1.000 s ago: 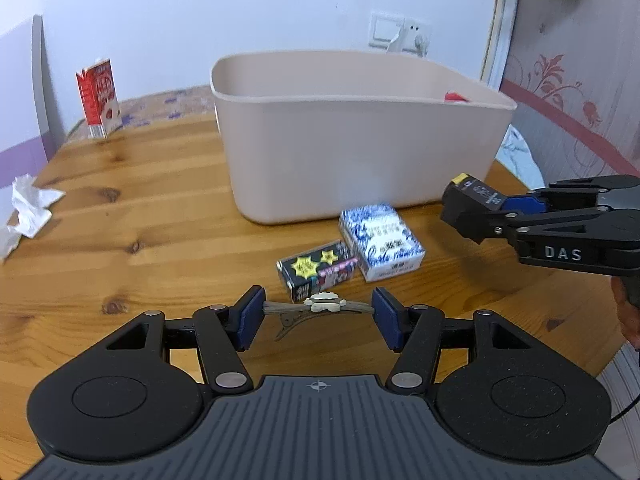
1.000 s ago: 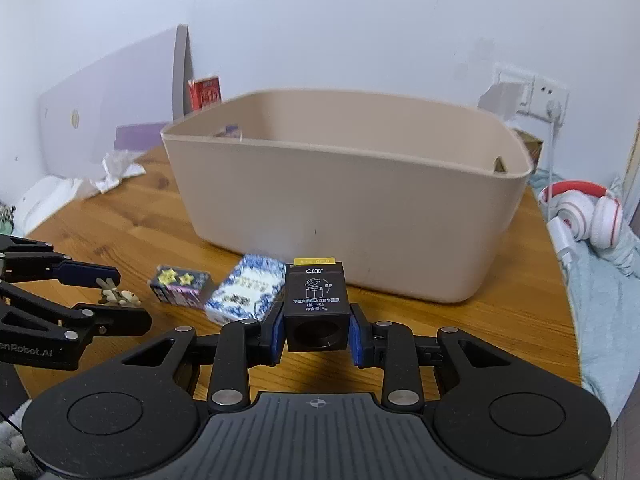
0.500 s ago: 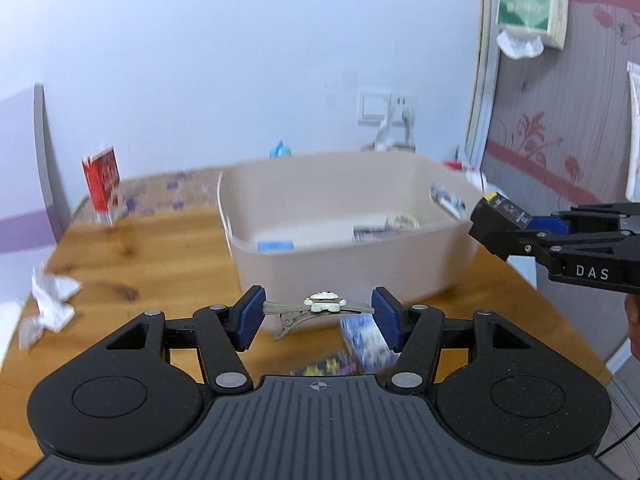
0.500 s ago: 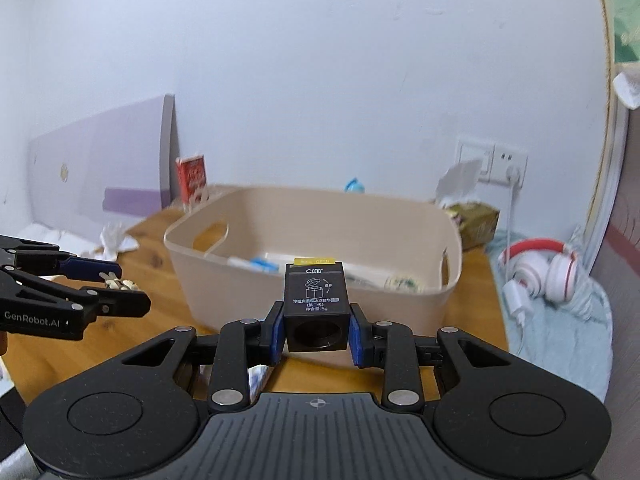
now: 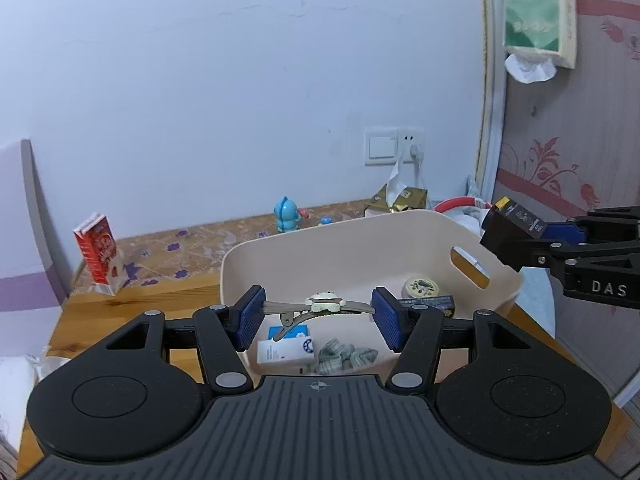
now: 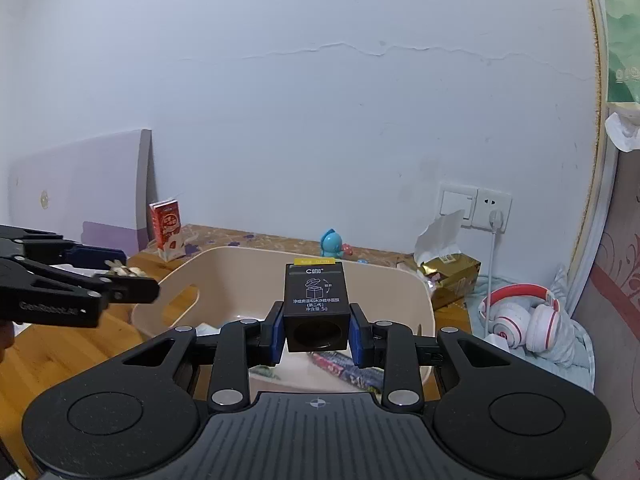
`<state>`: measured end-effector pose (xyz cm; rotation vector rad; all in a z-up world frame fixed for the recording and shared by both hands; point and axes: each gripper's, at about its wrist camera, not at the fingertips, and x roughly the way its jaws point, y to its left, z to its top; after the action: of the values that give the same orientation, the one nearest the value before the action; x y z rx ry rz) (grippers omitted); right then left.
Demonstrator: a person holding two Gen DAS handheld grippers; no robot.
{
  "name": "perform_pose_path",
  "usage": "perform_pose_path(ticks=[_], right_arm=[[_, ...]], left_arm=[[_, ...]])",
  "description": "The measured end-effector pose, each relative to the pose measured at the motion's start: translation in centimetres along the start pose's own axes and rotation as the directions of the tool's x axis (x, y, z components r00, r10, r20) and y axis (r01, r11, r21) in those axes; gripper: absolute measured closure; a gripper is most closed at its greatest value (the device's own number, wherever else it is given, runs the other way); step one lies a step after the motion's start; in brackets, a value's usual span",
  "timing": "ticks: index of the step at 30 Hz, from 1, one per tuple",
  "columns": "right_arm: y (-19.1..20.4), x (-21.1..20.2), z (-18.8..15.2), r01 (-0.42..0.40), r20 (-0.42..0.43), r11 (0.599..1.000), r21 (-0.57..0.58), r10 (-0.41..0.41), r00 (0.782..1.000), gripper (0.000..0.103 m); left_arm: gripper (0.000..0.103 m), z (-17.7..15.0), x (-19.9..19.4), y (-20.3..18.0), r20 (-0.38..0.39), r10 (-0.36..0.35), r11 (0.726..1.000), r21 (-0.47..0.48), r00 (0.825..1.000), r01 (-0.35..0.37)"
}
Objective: Organize objects
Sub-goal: 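Carry the hair clip and black box over the basket and open both tools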
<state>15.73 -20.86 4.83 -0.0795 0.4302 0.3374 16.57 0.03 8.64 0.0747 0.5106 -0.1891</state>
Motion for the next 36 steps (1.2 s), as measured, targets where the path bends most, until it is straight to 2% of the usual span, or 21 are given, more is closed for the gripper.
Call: perform_pose_path(ticks=[4,11,17,23,27,31,32,34,36], right_arm=[[-0.1,1.7,0.7,0.020,-0.009,1.000,0.004,-0.020,1.000,0.072],[-0.4,5.7,0.9,0.042,-0.116,0.999,-0.013,-0.044,0.992,0.073],[-0.4,8.9,0.2,0.037,-0.239,0.999,-0.031,-0.044,0.970,0.072],[-0.3,11.4,-0.7,0.042,-0.349,0.998,-0.052,-0.058,0.935,0.072],[-0.3,12.5,-1.4,0.063,-0.396,0.995,-0.079,-0.089,0.914,0.072],[-0.4,12.5,-1.6,0.073,-0.398,0.995,-0.067,-0.094,0.912,0.072],[-0.5,12.5,-1.6,0.081,-0.397,0.995,-0.065,-0.100,0.912,0.062],[-0.6,12.3,-1.5,0.095,-0.392,0.994,-0.062,-0.112,0.913,0.061],[-0.6,11.8,-1.4,0.102,-0.381,0.993,-0.056,-0.116,0.917,0.055]], left_arm=[[0.043,0.7,3.1,0.1,-0.063,-0.030,0.998,-0.053,0.998,0.027],[0.043,0.7,7.9,-0.8,-0.157,-0.009,1.000,-0.003,0.988,0.009],[0.043,-0.5,10.7,-1.2,-0.224,0.020,0.997,0.074,0.974,-0.003],[0.043,-0.9,12.3,-0.5,-0.318,0.020,0.999,0.049,0.948,-0.005],[0.043,-0.8,12.5,-0.5,-0.344,0.023,0.998,0.056,0.939,-0.004],[0.040,-0.8,12.3,-0.6,-0.335,0.030,0.998,0.059,0.942,-0.011],[0.035,-0.8,12.3,-0.6,-0.331,0.034,0.998,0.057,0.943,-0.016],[0.032,-0.7,11.9,-0.5,-0.315,0.038,0.998,0.054,0.948,-0.022],[0.031,-0.6,11.4,-0.6,-0.298,0.032,0.998,0.058,0.954,-0.016]])
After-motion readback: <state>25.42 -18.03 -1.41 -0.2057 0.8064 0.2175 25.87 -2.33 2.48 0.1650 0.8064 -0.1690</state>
